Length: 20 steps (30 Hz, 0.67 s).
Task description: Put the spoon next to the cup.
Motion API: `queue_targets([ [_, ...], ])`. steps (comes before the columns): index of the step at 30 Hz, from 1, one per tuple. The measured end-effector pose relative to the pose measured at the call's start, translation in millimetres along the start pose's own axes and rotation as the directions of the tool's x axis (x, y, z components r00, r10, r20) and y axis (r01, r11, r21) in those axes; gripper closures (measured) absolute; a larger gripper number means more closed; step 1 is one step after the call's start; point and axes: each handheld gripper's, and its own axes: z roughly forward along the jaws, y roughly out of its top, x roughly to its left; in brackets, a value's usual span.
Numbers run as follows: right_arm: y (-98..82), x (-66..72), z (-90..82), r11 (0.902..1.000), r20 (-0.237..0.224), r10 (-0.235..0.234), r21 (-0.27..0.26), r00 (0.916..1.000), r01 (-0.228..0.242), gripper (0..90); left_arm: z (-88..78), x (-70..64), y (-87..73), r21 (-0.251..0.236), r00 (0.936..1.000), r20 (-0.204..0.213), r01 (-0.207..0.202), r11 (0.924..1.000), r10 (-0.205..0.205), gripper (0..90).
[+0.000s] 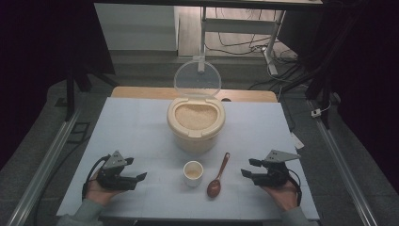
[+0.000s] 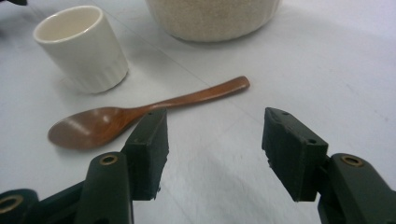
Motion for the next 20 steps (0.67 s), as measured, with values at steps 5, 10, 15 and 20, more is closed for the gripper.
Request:
queue_targets([
  [5,-7.3,-5.3,-11.9,0.9997,0.002,0.007,-0.023,1.0,-0.006,41.1,-0.4,0.2,-0.6,-0.006,1.0,0.004,0.007,1.0,-0.007,21.8],
  [10,-10.8,-8.7,-14.7,0.9997,0.026,-0.006,-0.024,0.9996,0.007,41.1,-0.1,-0.2,-0.2,-0.005,1.0,0.005,0.004,1.0,-0.004,21.8],
  [15,-11.4,-5.2,-11.7,0.9993,0.023,-0.036,-0.012,0.9991,0.036,41.4,-0.2,0.2,-0.1,-0.007,1.0,0.006,0.007,0.9999,-0.007,21.8],
  [20,-10.7,-2.8,-9.9,0.9985,0.032,-0.055,0.004,0.998,0.055,41.4,0.1,0.5,-0.2,-0.007,0.9999,0.007,0.008,0.9999,-0.008,21.8],
])
